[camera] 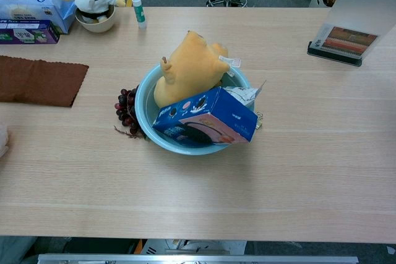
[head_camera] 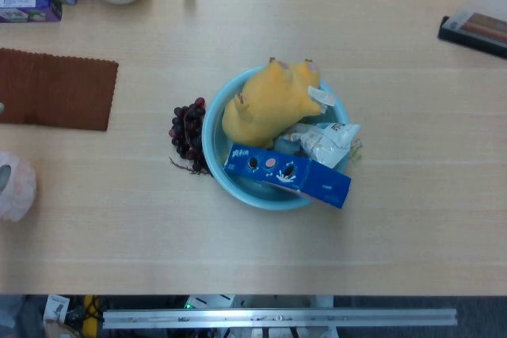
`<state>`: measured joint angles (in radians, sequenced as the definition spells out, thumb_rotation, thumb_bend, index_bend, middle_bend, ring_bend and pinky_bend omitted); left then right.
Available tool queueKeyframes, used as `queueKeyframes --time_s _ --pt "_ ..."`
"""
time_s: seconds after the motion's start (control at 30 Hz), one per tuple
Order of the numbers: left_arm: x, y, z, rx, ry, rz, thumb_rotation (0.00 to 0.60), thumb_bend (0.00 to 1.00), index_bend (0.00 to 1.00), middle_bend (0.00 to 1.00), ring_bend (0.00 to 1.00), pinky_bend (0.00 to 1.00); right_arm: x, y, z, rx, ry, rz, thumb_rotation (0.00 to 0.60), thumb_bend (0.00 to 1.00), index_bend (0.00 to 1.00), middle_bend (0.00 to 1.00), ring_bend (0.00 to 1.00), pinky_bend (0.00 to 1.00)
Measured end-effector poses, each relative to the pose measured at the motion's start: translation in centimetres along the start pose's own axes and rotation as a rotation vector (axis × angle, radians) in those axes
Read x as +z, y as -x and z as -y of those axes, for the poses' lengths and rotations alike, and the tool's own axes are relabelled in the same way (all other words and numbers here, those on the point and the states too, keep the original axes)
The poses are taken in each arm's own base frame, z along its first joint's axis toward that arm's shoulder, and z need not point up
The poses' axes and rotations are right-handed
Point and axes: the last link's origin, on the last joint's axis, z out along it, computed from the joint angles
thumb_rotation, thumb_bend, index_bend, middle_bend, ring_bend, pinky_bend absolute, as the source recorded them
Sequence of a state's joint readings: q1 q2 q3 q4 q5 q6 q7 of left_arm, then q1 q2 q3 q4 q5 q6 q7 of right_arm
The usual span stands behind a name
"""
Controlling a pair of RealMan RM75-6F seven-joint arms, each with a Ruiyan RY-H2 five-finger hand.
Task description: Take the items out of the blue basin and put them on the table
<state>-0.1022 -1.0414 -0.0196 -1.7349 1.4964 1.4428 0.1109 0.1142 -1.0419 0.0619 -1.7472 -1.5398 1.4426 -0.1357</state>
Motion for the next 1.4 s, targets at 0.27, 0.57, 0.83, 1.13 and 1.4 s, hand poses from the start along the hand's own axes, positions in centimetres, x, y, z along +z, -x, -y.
queueKeyframes --time_s 0.27,0.57,0.83,1.13,1.4 --pt "-0.3 0.3 -0.2 -0.005 0.004 0.020 0.600 0.27 0.19 0.24 0.23 0.32 0.1 -0.4 1.2 0.026 -0.060 0.009 0.600 0.17 0.31 0.34 0.29 0.39" --pt "-0.7 0.0 0.4 -0.014 -0.012 0.014 0.600 0.27 0.19 0.24 0.23 0.32 0.4 -0.3 3.7 0.057 -0.170 0.049 0.600 0.17 0.31 0.34 0.29 0.39" --pt "-1.2 0.1 0.8 -0.020 -0.023 0.033 0.600 0.27 0.19 0.24 0.23 0.32 1.1 0.1 7.0 0.075 -0.287 0.097 0.600 0.15 0.30 0.34 0.29 0.39" --pt "-1.6 0.3 1.3 -0.026 -0.042 0.049 0.600 0.27 0.19 0.24 0.23 0.32 2.6 1.0 12.0 0.073 -0.459 0.149 0.600 0.13 0.29 0.34 0.29 0.39" --pt "-1.5 0.4 1.5 -0.026 -0.054 0.064 0.600 0.27 0.19 0.24 0.23 0.32 3.2 1.6 15.6 0.071 -0.597 0.158 0.600 0.12 0.28 0.33 0.29 0.39"
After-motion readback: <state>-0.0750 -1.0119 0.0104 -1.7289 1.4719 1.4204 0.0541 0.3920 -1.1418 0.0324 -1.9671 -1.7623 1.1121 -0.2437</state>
